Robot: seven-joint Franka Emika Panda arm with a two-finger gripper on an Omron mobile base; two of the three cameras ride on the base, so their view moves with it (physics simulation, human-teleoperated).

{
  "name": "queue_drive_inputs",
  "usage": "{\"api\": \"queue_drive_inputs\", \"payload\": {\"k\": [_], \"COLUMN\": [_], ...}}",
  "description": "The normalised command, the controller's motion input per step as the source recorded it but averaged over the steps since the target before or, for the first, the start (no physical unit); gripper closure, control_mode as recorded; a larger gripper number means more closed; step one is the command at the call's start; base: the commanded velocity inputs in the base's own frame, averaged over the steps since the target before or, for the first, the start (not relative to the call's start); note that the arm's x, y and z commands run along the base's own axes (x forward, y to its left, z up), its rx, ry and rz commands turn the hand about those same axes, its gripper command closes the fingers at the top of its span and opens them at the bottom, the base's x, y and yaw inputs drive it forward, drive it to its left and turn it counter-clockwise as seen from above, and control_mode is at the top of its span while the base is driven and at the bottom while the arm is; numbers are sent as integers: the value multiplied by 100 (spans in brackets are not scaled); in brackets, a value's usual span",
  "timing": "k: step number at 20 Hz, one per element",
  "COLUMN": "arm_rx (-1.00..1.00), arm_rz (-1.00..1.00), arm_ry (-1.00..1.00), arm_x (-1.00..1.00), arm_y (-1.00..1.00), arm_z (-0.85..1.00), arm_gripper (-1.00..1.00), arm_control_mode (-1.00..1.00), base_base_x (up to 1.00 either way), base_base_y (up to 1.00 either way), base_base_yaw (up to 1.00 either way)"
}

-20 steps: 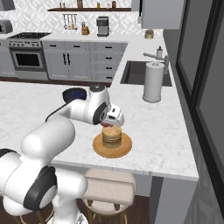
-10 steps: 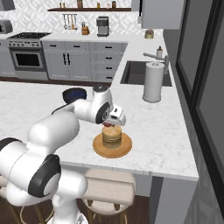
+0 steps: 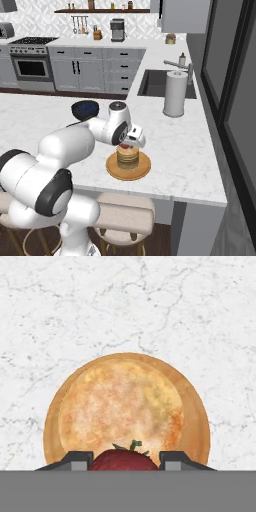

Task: Take the strawberry from the fridge and place it on top of the pancake, located on the dining counter.

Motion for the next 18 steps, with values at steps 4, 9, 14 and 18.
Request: {"api": "queue_drive_inputs", "payload": {"k": [4,9,14,18], "arm_rx": [0,0,0,0], "arm_rz": [0,0,0,0], "arm_ry": [0,0,0,0], "arm_x": [20,7,0,0], "arm_y": [-5,0,0,0], "arm_z": [-13,-2,-15,-21], "arm_gripper": [100,100,100,100], "arm_control_mode": [-100,-100,-100,-100], "base_base_x": [0,0,0,0], "base_base_y": [0,0,0,0], "base_base_yaw": [0,0,0,0]}}
